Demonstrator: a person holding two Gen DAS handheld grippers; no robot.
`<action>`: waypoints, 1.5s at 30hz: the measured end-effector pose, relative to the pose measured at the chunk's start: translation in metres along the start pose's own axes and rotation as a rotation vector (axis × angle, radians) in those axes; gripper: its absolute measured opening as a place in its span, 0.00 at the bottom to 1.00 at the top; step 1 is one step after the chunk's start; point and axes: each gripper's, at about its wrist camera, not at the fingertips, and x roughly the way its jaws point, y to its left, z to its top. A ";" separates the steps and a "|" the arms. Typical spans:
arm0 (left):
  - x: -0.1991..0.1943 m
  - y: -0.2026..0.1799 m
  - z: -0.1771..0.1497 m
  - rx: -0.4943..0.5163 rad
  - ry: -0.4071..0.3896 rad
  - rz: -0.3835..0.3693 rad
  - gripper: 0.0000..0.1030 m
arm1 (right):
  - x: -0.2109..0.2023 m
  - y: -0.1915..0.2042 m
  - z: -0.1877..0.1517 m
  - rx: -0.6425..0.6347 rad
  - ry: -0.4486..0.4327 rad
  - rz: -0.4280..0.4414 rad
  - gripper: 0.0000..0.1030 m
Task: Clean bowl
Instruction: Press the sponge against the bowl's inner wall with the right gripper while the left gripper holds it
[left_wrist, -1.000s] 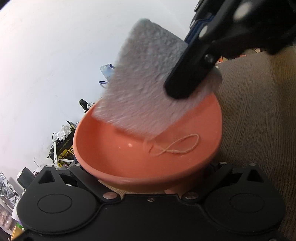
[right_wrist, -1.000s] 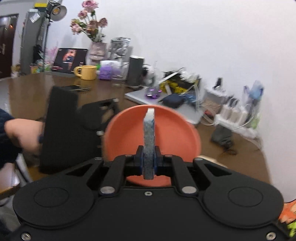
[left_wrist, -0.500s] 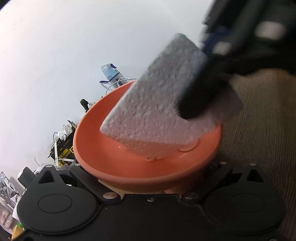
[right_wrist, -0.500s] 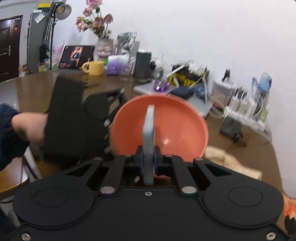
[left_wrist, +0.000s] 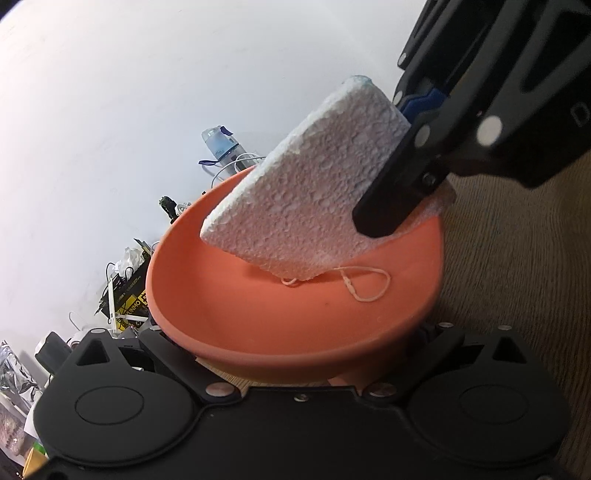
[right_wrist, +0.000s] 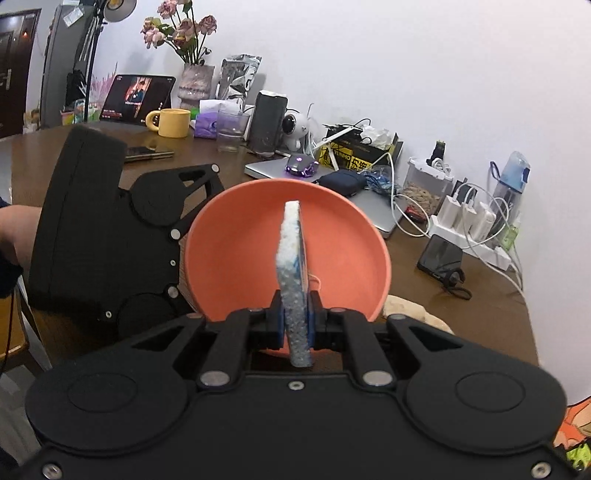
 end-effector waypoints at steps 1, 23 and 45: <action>0.000 0.000 0.000 0.000 0.001 0.002 0.97 | 0.002 -0.001 0.000 0.004 0.000 0.002 0.12; 0.007 0.028 0.006 -0.004 0.004 0.003 0.97 | -0.013 0.003 0.000 0.022 0.051 0.128 0.11; 0.003 0.042 -0.003 -0.011 0.009 -0.003 0.97 | 0.001 -0.011 -0.003 0.026 0.048 0.078 0.11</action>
